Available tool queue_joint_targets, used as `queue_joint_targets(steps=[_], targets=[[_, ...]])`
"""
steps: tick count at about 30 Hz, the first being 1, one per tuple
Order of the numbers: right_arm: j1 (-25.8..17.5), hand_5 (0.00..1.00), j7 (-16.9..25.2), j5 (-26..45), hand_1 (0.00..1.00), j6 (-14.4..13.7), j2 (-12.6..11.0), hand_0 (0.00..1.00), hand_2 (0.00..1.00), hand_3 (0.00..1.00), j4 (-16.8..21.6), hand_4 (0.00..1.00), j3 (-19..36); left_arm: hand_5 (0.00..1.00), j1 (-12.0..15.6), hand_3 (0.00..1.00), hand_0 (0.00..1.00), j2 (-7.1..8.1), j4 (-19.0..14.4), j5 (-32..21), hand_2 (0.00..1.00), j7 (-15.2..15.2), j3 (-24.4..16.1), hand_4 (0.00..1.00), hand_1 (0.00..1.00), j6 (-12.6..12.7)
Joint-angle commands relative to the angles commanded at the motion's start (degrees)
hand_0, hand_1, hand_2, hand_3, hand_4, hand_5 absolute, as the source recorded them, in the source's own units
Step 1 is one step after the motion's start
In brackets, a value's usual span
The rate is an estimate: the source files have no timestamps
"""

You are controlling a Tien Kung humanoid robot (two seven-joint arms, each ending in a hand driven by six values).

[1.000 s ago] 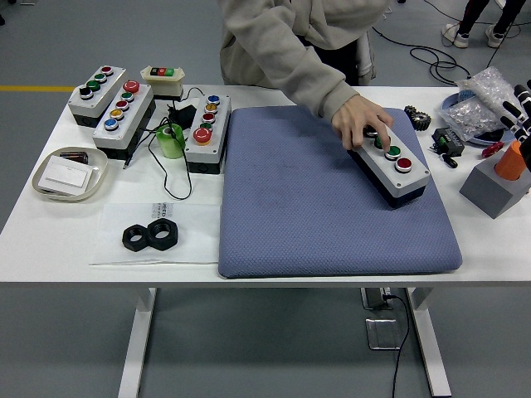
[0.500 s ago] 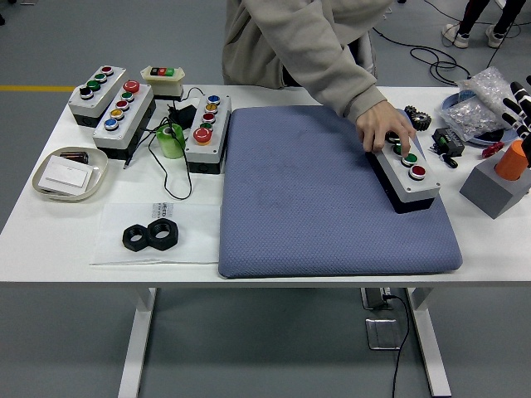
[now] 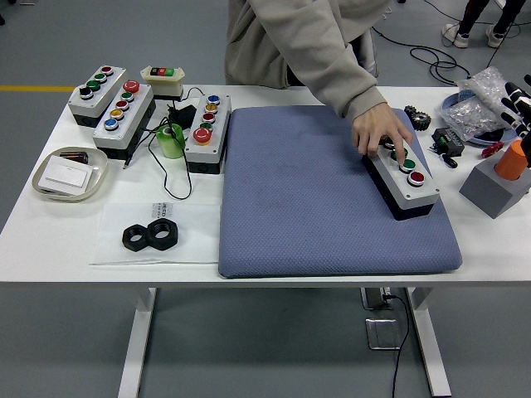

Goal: Pick up the button,place it on the desk,press the button,press the button

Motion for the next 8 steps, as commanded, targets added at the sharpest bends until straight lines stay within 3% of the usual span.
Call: queue_joint_targets(steps=[8], targets=[[0.1, 0.228, -0.3, -0.4, 0.885, 0.0, 0.0, 0.983, 0.944, 0.957, 0.0, 0.751, -0.1, 0.998, 0.0, 0.806, 0.771, 0.02, 0.0, -0.1, 0.882, -0.1, 0.1, 0.563, 0.803, 0.0]])
